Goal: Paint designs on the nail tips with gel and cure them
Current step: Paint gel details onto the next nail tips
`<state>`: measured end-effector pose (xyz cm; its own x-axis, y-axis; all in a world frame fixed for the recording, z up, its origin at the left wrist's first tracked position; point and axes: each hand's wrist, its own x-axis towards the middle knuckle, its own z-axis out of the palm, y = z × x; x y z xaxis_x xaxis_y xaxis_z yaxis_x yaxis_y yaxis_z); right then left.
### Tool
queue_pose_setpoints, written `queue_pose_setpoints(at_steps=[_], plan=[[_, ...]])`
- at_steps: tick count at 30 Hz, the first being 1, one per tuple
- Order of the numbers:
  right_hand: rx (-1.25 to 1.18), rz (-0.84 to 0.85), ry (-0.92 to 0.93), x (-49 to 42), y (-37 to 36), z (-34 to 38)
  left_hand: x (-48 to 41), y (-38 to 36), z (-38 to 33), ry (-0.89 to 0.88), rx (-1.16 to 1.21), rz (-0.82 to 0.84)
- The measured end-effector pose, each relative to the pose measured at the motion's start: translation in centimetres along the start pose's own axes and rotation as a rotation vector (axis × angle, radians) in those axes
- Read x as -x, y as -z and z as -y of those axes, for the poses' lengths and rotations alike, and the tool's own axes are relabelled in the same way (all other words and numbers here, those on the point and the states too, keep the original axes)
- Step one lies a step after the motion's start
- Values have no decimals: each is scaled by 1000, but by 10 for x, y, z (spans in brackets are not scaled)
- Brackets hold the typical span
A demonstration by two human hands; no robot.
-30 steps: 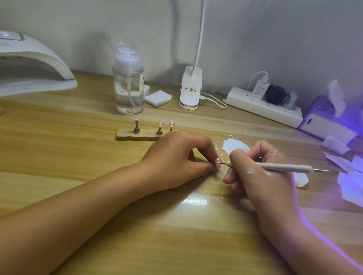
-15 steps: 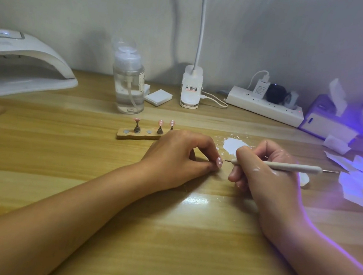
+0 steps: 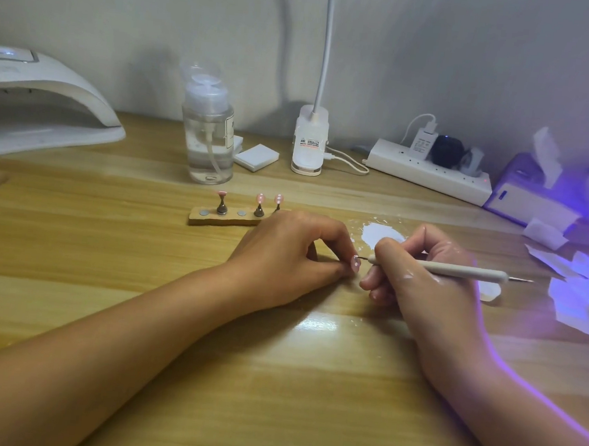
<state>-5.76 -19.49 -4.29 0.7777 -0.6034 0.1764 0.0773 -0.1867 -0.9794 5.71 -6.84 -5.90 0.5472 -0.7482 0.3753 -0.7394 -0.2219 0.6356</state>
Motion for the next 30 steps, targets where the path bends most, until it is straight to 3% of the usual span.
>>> queue_pose_setpoints(at_steps=[23, 30], plan=[[-49, -47, 5, -1, 2, -1, 0, 0, -3, 17, 17, 13], [54, -9, -20, -1, 1, -2, -1, 1, -3, 58, 47, 21]])
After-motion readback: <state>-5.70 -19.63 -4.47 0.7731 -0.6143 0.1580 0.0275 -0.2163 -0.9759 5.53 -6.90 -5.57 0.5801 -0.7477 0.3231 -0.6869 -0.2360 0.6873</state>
